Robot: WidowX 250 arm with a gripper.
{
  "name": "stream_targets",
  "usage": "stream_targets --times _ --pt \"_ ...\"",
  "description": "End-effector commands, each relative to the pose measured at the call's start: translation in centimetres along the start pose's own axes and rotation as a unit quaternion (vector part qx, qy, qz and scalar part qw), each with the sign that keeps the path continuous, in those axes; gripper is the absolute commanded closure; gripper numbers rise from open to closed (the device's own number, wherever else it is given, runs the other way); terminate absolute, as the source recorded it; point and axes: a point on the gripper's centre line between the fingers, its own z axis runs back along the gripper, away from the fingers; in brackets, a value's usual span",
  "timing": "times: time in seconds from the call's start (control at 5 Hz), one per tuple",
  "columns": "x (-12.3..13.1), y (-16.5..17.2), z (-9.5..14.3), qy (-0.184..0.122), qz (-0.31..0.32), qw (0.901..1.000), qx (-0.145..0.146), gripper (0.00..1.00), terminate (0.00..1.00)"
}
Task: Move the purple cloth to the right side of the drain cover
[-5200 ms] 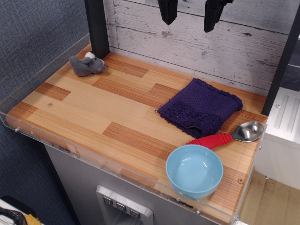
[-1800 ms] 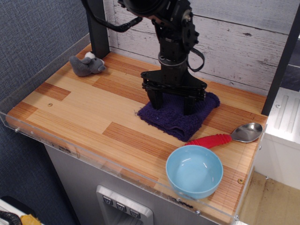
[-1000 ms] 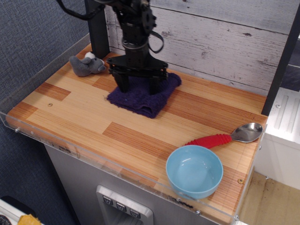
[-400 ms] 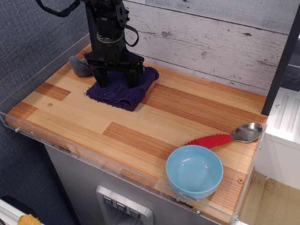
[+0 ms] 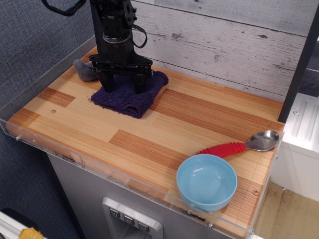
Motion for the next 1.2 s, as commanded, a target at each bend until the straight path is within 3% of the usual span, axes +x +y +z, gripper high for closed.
stream_targets --times 0.0,0.6,0.8,1.0 --pt "0.7 0.7 3.9 -0.019 -0.001 0.9998 -0.006 0.0 0.0" --pt "1.3 -0.2 9.2 -0.072 -0.028 0.997 -0.001 0.0 0.0" --pt "1.2 -0.3 10.2 -0.081 -0.037 0.9958 0.023 0.0 0.0" --pt "1.2 -0.3 10.2 -0.081 -0.037 0.9958 0.023 0.0 0.0"
